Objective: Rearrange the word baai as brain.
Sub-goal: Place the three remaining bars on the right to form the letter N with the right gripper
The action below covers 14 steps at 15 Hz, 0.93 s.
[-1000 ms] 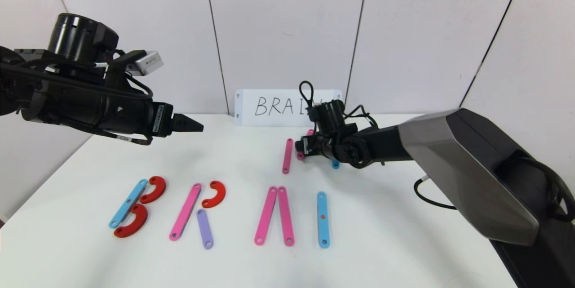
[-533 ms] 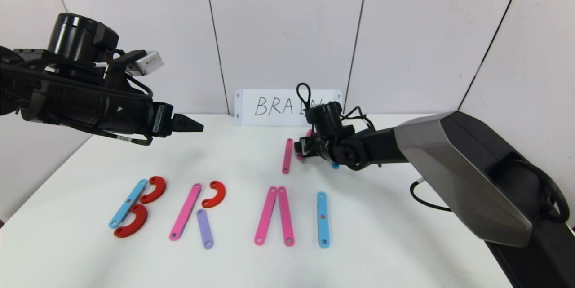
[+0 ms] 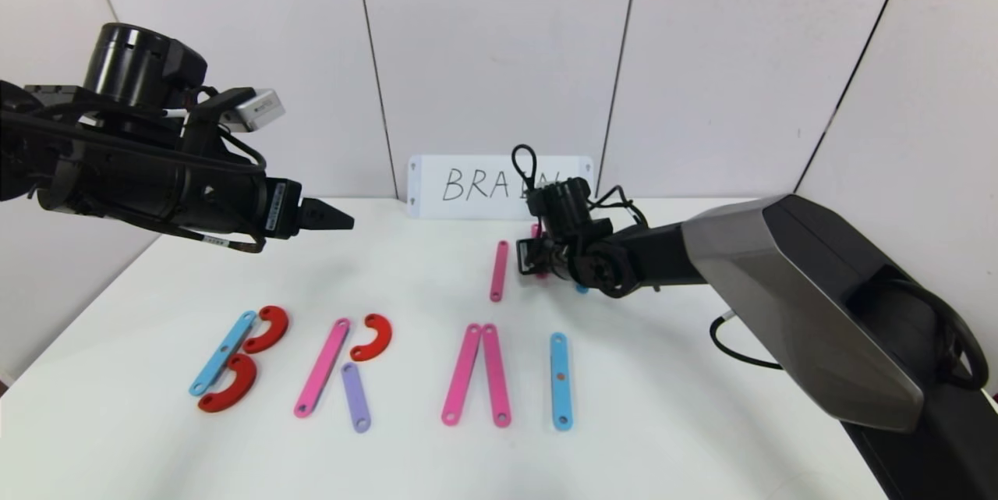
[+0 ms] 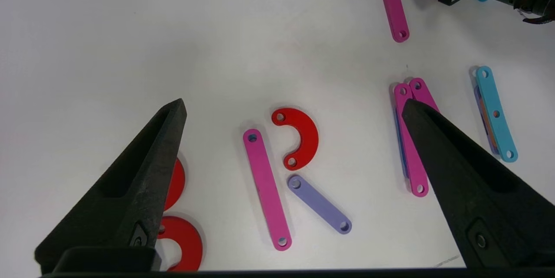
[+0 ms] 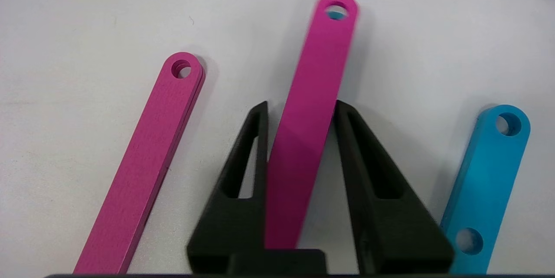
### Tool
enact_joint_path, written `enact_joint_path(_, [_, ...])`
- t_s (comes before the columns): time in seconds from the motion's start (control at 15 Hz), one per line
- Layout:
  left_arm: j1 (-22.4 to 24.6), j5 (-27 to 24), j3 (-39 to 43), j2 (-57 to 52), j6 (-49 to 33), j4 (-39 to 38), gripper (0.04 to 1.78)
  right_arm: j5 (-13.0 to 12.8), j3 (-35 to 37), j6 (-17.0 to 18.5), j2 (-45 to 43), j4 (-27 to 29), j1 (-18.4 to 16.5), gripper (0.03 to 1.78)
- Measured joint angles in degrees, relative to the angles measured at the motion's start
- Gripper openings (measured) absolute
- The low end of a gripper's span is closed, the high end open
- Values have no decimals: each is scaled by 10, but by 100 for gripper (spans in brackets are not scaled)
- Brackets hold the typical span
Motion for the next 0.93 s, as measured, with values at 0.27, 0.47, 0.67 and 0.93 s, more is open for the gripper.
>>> enact_joint_path(0.27, [0, 1, 0, 0, 0, -1, 174, 0, 2, 2, -2, 1, 0, 31])
enact_joint_path(0.47, [0, 0, 0, 0, 0, -1, 174, 0, 3, 3, -5, 3, 0, 31])
enact_joint_path(0.67, [1, 0, 0, 0, 0, -2, 174, 1, 15, 4, -26, 6, 0, 31])
enact_joint_path(0.93, [1, 1, -1, 0, -1, -2, 174, -5, 86, 14, -96, 3, 0, 31])
